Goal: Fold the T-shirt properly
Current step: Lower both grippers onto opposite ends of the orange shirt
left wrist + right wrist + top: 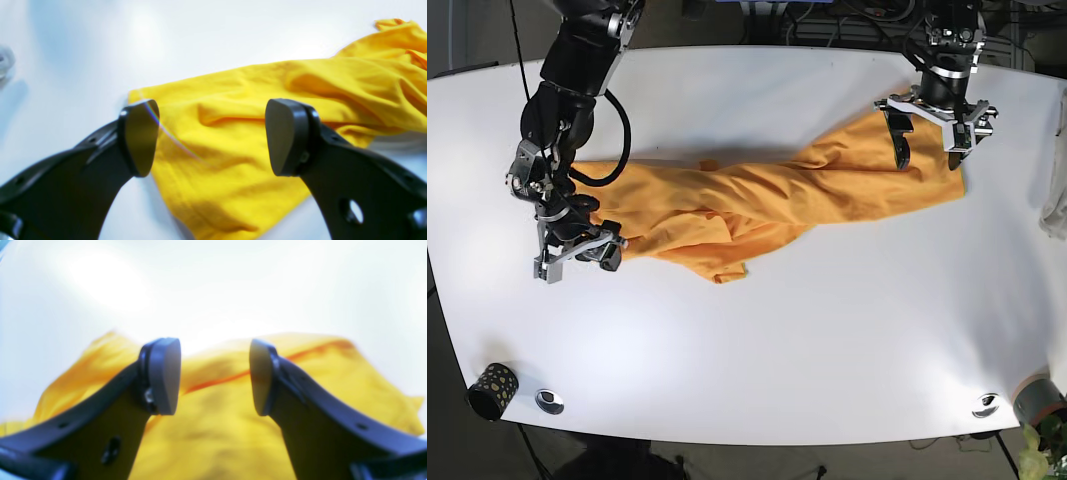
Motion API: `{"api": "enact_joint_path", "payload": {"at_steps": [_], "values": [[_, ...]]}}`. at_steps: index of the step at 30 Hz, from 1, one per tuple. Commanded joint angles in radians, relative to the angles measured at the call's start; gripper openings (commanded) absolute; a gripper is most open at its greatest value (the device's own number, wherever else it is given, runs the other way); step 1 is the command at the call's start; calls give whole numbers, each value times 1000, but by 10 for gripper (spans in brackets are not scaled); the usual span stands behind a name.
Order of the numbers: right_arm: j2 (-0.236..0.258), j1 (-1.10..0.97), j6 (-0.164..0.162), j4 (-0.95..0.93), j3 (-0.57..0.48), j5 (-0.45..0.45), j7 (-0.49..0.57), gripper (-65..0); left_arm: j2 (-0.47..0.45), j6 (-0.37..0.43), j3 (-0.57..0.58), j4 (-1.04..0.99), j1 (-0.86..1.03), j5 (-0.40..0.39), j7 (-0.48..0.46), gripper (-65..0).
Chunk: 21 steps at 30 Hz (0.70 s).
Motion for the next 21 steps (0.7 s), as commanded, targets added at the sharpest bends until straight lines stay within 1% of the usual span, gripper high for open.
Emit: {"api": "enact_joint_path", "payload": {"at_steps": [1, 5, 7, 10, 13, 17, 21], "values": [[10, 39, -4, -24, 4, 11, 17, -330, -3, -1, -2, 17, 4, 0, -27, -185], [7, 44, -47, -44, 5, 11, 16, -330, -3, -1, -2, 17, 4, 0, -27, -185], [7, 41, -61, -43, 5, 11, 16, -330, -3, -1, -2, 17, 4, 0, -27, -185], [3, 39, -59, -47, 5, 13, 16, -330, -3, -1, -2, 15, 4, 0, -27, -185], [-26, 39, -59, -47, 5, 13, 16, -330, -3, -1, -2, 15, 4, 0, -27, -185], [-33, 39, -59, -52, 5, 13, 17, -330, -3, -3, -2, 15, 4, 0, -27, -185], [-46, 53, -56, -107, 4, 13, 23, -330, -3, -3, -2, 15, 5, 0, -27, -185]]}}
